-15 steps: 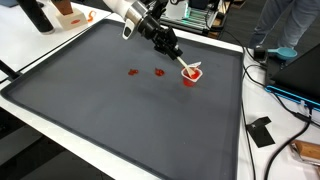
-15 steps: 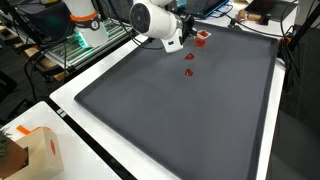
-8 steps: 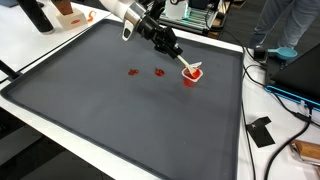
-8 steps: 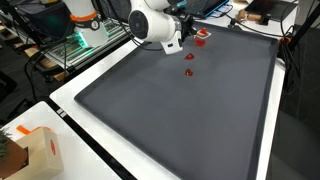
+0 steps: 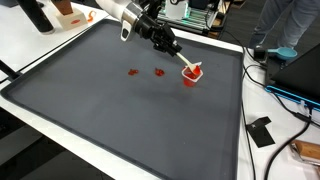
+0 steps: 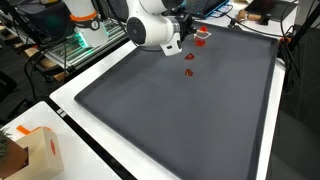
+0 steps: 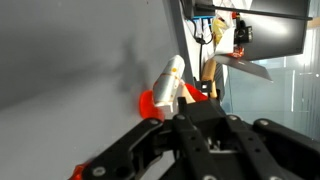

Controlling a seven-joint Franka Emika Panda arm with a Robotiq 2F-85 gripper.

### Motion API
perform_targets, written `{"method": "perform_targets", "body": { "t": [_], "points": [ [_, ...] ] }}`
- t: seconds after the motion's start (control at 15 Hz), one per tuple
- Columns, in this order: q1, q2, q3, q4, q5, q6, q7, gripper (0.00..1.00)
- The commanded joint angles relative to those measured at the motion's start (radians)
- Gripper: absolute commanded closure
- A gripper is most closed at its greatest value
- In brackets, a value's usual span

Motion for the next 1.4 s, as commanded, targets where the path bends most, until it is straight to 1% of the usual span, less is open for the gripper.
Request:
{"method": "perform_targets", "body": {
  "t": [0.0, 0.67, 1.33],
  "points": [
    [-0.01, 0.005, -0.015, 0.001, 0.026, -0.044, -0.028, 0.94],
    [-0.028, -0.061, -0.051, 0.007, 0.008, -0.095, 0.0, 0.94],
    [-0.07, -0.139, -0.1, 0.019, 0.006, -0.143, 0.012, 0.94]
  ]
}}
